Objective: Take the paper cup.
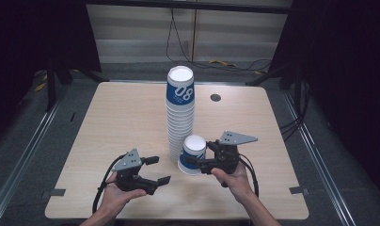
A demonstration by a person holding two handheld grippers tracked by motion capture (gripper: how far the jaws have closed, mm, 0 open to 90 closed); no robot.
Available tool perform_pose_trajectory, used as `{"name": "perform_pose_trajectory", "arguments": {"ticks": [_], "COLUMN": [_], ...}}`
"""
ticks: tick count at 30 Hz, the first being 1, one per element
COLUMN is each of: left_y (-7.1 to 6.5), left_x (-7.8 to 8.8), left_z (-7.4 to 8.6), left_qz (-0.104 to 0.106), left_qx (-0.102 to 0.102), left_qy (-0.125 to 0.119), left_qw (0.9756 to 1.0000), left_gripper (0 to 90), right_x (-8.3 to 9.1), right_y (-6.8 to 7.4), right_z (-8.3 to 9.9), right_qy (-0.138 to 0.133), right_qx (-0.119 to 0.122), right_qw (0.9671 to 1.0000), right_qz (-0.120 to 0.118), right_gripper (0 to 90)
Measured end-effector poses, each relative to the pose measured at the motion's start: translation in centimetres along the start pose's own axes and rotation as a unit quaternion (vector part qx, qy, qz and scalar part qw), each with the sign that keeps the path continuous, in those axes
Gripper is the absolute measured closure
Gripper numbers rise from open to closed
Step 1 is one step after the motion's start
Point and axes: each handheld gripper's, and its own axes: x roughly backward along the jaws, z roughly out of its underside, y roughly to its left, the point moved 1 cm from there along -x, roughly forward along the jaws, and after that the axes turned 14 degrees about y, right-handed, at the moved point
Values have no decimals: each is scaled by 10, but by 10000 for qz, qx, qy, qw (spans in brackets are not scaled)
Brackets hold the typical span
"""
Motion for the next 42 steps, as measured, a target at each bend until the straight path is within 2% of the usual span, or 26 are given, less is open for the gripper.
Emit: {"name": "perform_pose_trajectory", "arguments": {"ticks": [3, 4, 5, 7, 8, 9, 10, 11, 12, 16, 20, 23, 27, 32, 37, 42], "left_y": [1, 1, 0, -1, -1, -1, -2, -3, -4, -5, -4, -5, -7, -6, -7, -11], "left_x": [1, 1, 0, -1, -1, -1, -2, -2, -4, -6, -6, -7, -6, -6, -9, -17], "left_z": [-1, 0, 0, 0, 0, 0, -1, -2, -2, 0, 1, 1, 0, 0, 0, 0], "left_qz": [35, 68, 9, 127, 220, 220, 434, 393, 452, 421, 369, 414, 527, 584, 650, 694], "left_qx": [15, 16, 45, 95, 123, 123, 75, 84, 101, 47, 90, 99, -6, 7, -23, -49], "left_qy": [-63, -62, -54, -149, -210, -210, -303, -299, -319, -181, -223, -239, -253, -258, -219, -94], "left_qw": [10000, 10000, 10000, 9998, 9995, 9995, 9986, 9987, 9984, 9989, 9990, 9988, 9983, 9980, 9976, 9975], "left_gripper": [159, 159, 159, 159, 159, 156, 156, 157, 156, 158, 158, 158, 157, 155, 154, 152], "right_x": [-3, -4, -4, -5, -6, -8, -10, -12, -14, -21, -24, -27, -31, -33, -35, -38], "right_y": [-2, -2, -3, -3, -2, -1, 0, 1, 2, 5, 8, 11, 13, 17, 18, 21], "right_z": [3, 3, 3, 2, 2, 2, 2, 2, 3, 4, 3, 2, 2, 0, 1, 4], "right_qy": [-10, -16, -36, -113, -113, -97, -79, -79, -60, -4, 28, 39, 86, 139, 139, 148], "right_qx": [-54, -45, -36, -39, -27, 24, 39, 46, 60, 94, 126, 151, 159, 271, 255, 303], "right_qw": [9999, 9999, 10000, 9997, 9996, 9996, 9994, 9992, 9992, 9987, 9977, 9971, 9964, 9960, 9959, 9958], "right_qz": [-123, -88, -51, -212, -238, -253, -333, -380, -391, -509, -661, -739, -830, -844, -860, -847], "right_gripper": [267, 267, 267, 266, 266, 266, 266, 266, 266, 267, 267, 267, 268, 268, 268, 268]}}
